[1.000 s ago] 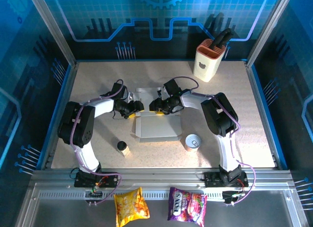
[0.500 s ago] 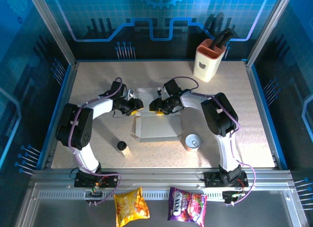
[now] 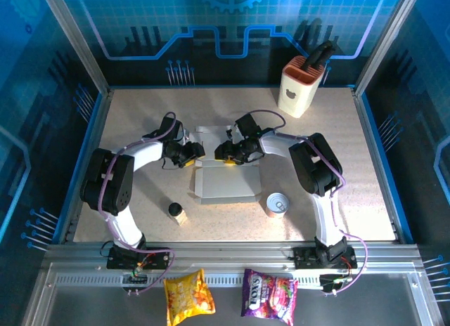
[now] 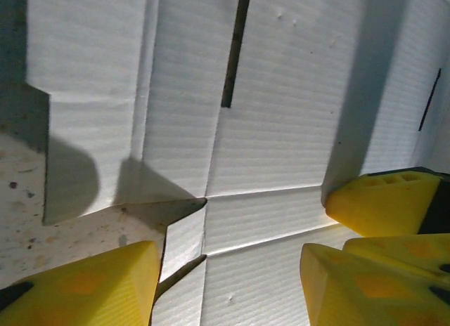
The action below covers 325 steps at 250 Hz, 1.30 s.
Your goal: Fold the paper box
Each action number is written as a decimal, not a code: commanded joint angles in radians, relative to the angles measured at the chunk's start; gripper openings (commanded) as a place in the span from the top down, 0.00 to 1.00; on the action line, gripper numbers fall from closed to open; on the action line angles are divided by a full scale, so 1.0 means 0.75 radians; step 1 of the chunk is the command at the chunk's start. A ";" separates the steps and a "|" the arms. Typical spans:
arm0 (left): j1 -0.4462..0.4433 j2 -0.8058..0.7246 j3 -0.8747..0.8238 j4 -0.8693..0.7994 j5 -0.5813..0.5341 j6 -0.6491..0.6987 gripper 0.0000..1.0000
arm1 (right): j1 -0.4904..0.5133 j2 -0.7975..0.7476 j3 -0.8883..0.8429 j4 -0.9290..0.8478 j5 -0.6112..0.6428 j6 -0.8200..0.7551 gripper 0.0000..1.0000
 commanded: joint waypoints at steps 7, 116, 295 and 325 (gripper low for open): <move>-0.006 0.027 0.033 -0.043 -0.014 0.021 0.44 | 0.002 0.051 -0.018 -0.041 0.007 -0.008 0.44; -0.011 0.034 0.034 0.022 0.069 -0.004 0.60 | 0.005 0.049 -0.019 -0.040 0.008 -0.005 0.44; -0.083 0.136 0.113 0.012 0.126 0.008 0.67 | 0.007 0.068 -0.027 -0.038 0.010 -0.013 0.55; -0.090 0.163 0.122 0.016 0.134 0.008 0.67 | 0.005 0.069 -0.024 -0.052 0.022 -0.024 0.58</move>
